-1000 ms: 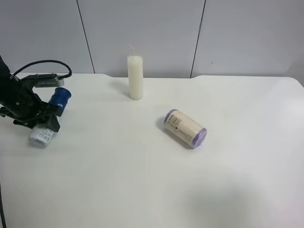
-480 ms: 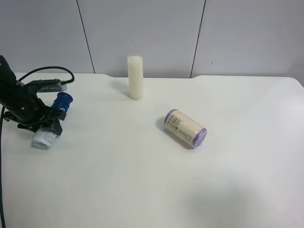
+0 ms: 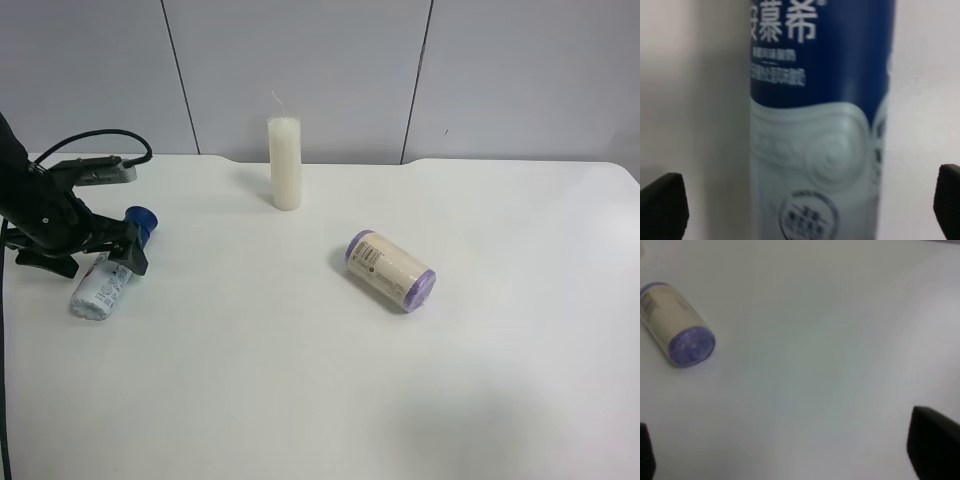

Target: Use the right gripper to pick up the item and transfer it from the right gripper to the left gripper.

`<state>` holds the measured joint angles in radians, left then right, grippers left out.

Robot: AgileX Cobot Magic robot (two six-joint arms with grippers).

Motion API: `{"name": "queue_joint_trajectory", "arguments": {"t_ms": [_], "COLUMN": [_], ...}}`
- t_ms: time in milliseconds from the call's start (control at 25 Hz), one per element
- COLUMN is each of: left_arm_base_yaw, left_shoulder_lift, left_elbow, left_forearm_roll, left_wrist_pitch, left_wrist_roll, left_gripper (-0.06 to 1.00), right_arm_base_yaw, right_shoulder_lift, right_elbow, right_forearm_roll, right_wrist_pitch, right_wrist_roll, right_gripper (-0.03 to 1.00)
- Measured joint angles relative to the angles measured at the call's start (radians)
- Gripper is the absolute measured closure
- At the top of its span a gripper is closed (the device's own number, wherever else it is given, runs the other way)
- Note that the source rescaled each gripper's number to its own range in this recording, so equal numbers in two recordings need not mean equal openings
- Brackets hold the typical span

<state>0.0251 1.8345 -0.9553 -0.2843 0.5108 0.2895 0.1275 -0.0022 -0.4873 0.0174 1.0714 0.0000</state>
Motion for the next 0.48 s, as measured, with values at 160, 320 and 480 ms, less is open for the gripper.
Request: {"name": "queue_joint_trajectory", "arguments": {"t_ms": [160,320,480], "left_arm_base_yaw": [0.000,0.000,0.000], "left_shoulder_lift": [-0.129,-0.327,-0.572], "left_elbow": [0.000,0.000,0.000], "left_forearm_roll": [0.030,0.035,0.036], "left_wrist_pitch": [0.083,0.202,0.324], "left_wrist_roll": [-0.002,-0.023,-0.052], "left_gripper": [-0.04,-0.05,-0.05], "right_arm_base_yaw": [0.000,0.000,0.000], "right_shoulder_lift": [0.000,0.000,0.000], "right_elbow": [0.000,0.000,0.000], "right_forearm_roll": [0.000,0.000,0.000], "right_wrist_pitch": [0.000,0.000,0.000], "right_wrist_roll": [0.000,0.000,0.000], "right_gripper": [-0.02,-0.02,-0.02]}}
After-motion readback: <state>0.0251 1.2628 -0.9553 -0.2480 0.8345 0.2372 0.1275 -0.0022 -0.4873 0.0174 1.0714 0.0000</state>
